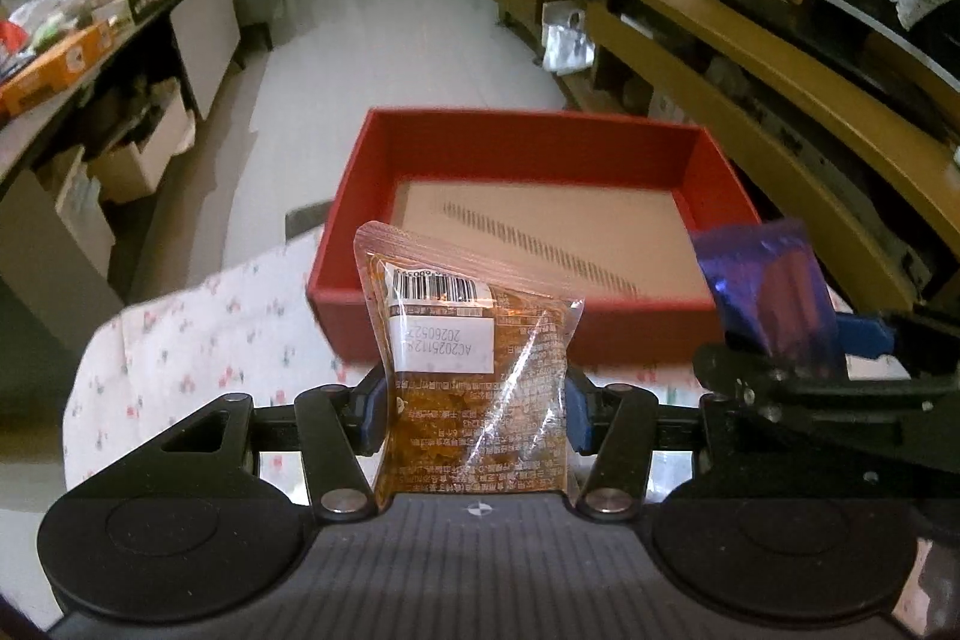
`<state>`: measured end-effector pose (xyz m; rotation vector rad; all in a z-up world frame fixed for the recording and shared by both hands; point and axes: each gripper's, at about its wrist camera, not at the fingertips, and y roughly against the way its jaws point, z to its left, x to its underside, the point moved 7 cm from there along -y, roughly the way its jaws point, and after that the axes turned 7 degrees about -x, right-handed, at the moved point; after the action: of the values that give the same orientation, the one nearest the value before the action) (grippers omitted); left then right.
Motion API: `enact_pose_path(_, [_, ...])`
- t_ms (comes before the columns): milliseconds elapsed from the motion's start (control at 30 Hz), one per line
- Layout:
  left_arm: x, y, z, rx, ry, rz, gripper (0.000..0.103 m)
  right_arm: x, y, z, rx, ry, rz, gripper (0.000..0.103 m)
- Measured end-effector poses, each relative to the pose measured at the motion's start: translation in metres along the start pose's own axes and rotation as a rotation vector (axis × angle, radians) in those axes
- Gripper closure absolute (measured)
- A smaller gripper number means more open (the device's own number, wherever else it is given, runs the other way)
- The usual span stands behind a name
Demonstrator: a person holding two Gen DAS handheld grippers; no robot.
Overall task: Organize snacks
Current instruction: 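Carry the bread bag and blue pack over the red box with both tools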
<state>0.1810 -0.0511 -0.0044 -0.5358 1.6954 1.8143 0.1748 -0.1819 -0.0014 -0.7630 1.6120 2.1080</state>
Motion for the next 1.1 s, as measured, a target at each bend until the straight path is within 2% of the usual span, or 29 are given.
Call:
enact_pose_path(300, [-0.030, -0.025, -0.001, -0.013, 0.011, -0.023, 0.042, -0.029, -0.018, -0.015, 0.039, -0.014, -0.033, 0.038])
enact_pose_path(733, [-0.055, -0.061, -0.005, -0.048, -0.001, -0.035, 0.041, -0.060, -0.057, -0.037, 0.090, -0.017, -0.051, 0.038])
enact_pose_path(1100, [-0.058, -0.094, -0.011, -0.053, -0.006, -0.024, 0.041, -0.070, -0.102, -0.052, 0.096, -0.055, -0.032, 0.038])
